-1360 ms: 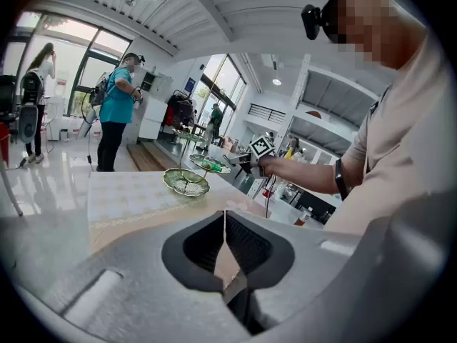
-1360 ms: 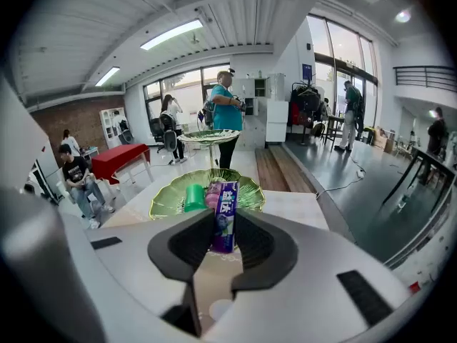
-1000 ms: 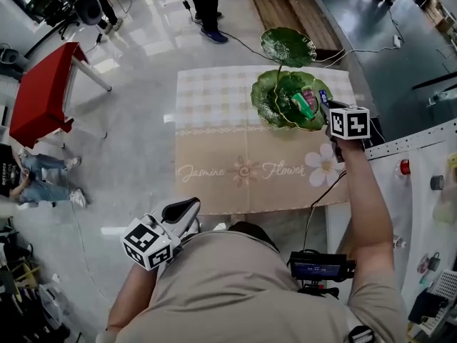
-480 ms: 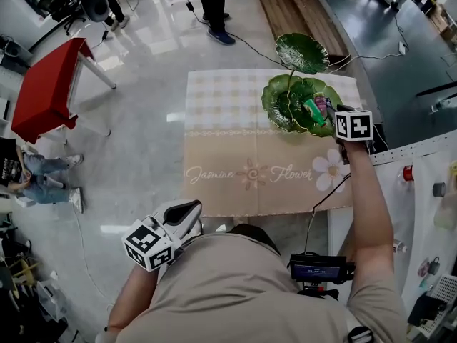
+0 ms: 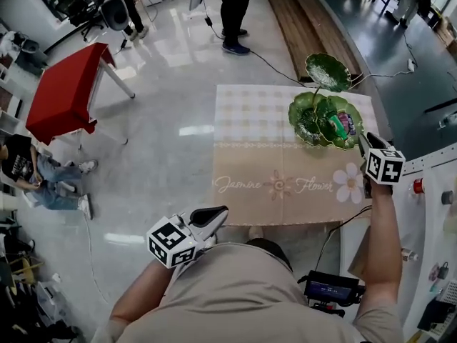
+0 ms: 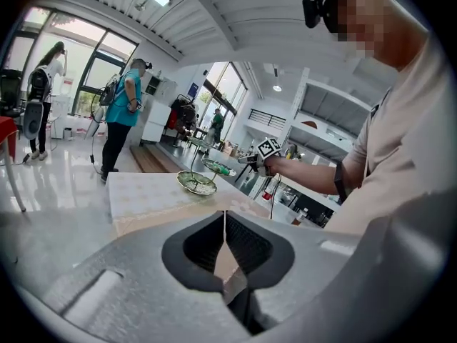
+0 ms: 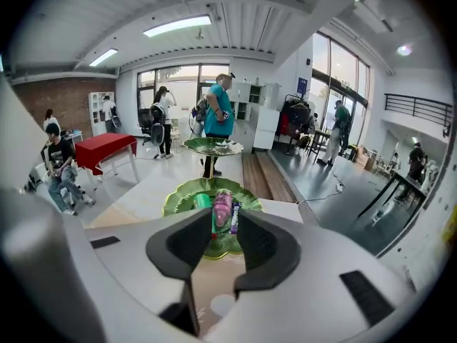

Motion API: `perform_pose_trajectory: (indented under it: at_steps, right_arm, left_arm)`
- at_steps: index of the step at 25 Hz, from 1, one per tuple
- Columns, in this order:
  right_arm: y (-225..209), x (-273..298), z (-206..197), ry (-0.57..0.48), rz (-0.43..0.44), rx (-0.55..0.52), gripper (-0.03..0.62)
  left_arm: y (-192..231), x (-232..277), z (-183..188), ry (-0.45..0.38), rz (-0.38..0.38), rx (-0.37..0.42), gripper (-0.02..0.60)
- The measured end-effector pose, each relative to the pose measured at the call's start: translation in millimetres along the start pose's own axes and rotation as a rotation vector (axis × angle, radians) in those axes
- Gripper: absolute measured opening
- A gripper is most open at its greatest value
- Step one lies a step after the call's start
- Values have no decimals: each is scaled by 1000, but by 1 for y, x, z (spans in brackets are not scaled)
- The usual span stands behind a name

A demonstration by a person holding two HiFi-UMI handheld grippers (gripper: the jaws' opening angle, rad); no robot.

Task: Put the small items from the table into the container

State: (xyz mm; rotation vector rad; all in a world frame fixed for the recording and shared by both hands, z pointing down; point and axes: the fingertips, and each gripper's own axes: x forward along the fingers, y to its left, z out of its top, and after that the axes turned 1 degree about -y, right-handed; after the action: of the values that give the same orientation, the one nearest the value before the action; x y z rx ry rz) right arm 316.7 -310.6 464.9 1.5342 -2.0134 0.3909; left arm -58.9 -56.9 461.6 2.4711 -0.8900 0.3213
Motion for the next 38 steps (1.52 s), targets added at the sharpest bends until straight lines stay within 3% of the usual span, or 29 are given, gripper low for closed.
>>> perform_pose_trajectory:
  at_steps: [7,14,19,31,38]
  right_arm:
    - [98,-82,-28,-83,95,6,43]
    - [217,-141,-78,-150,235,81,23]
    - [289,-171,-106,-186,285,132,20]
    - [392,-222,-136,-212,299,155,15]
    - [424,-231,-130,-229,320,104,15]
  left_arm:
    - [2,-42,-5,-12,-64,19,11]
    - [2,-81,-15,-9,-137,45,11]
    - [2,-108,-24,-5,-173,70,11]
    - [-10,-148,-54,17,-262,89,11]
    - [-7,-161,-61,11,-276,92,11]
